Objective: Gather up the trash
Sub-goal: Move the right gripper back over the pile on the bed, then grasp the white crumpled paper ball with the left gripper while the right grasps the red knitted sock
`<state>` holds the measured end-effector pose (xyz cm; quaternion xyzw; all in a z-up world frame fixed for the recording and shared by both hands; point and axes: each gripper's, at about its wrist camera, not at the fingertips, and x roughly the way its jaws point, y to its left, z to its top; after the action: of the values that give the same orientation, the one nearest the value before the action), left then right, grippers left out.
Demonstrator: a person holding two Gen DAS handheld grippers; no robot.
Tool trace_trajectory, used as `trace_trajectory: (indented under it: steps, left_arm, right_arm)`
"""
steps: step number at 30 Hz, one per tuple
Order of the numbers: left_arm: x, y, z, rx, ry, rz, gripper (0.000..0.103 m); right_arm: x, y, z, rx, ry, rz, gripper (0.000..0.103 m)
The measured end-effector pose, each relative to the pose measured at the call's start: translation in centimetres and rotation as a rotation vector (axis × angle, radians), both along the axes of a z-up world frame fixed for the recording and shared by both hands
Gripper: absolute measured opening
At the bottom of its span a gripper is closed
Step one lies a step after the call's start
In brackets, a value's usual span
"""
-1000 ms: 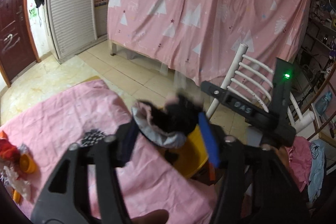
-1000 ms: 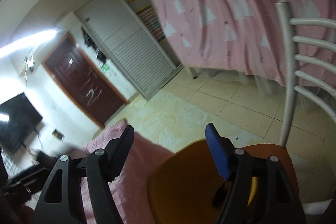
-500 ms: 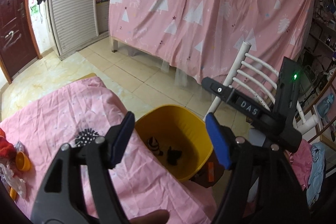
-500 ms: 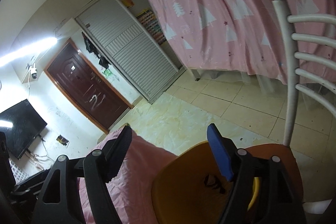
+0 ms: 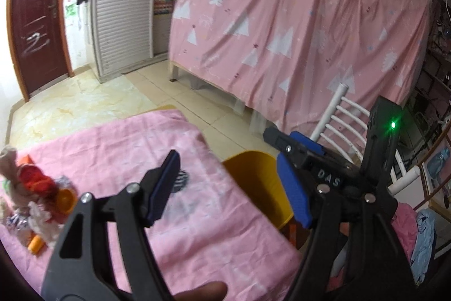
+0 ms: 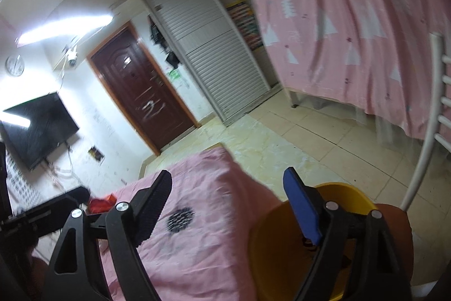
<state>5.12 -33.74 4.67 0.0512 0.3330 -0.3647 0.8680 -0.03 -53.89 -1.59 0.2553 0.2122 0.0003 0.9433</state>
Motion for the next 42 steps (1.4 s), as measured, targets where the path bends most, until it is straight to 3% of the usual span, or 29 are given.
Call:
trace_trajectory:
  steps: [14, 17, 33, 42]
  left_arm:
    - [1.2, 8.8, 1.6, -0.051, -0.029, 0.128, 0.069]
    - [1.5, 11.0, 1.7, -0.047, -0.045, 0.165, 0.074]
    - [4.9, 26.1, 0.6, -0.022, -0.070, 0.449, 0.075]
    - [7.8, 32.0, -1.0, 0.012, -0.035, 0.563, 0.075]
  right_arm:
    - [3.5, 8.3, 1.7, -0.071, 0.021, 0.133, 0.077]
    - [4.4, 10.3, 2.1, -0.089, 0.027, 0.162, 0.078]
    - [10.1, 22.5, 2.1, -0.193, 0.090, 0.361, 0.080]
    - [12.2, 26.4, 1.6, -0.240, 0.119, 0.423, 0.087]
